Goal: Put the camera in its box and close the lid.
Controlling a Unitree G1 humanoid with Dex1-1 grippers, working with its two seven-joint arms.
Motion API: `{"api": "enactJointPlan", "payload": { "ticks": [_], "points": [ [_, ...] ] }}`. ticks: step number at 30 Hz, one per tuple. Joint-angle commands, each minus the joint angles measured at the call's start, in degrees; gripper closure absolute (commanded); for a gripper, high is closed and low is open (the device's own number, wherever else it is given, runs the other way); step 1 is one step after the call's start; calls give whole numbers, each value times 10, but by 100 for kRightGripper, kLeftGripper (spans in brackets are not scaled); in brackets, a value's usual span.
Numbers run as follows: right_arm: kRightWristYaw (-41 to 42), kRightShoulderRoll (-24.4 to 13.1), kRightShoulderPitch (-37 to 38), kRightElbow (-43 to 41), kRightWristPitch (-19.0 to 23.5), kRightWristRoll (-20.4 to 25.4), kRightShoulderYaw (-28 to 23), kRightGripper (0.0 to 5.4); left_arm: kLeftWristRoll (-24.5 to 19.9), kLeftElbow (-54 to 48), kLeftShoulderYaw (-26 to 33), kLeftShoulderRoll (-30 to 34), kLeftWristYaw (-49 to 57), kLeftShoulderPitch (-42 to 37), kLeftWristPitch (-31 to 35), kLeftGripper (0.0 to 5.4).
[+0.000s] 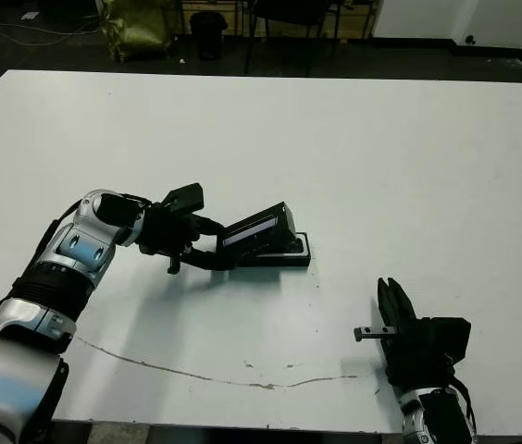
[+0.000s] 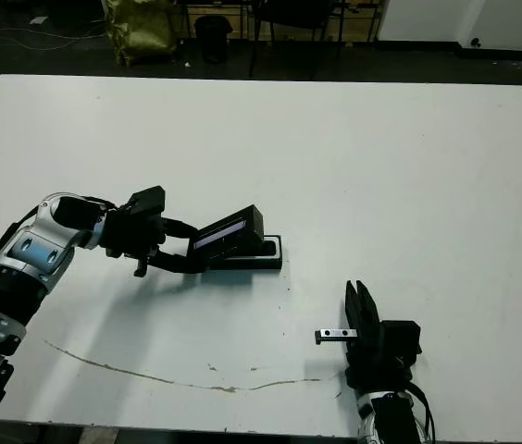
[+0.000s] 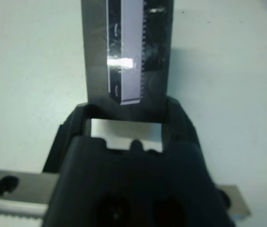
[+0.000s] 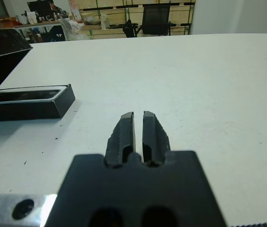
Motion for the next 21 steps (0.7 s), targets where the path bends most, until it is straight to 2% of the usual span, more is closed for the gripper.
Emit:
{"api": "enactJointPlan", "payload": {
  "ticks": [1, 11, 21],
  "points": [
    [-8, -2, 9, -3, 25, -8, 0, 540, 18, 11, -22, -23, 6, 7, -5, 347],
    [4, -6, 5, 11, 8, 1, -6, 540, 31, 11, -41, -51, 13, -2, 13, 347],
    [-1, -7, 7, -6, 30, -4, -4, 540, 32, 16, -43, -62, 5, -13, 35, 347]
  ]
}}
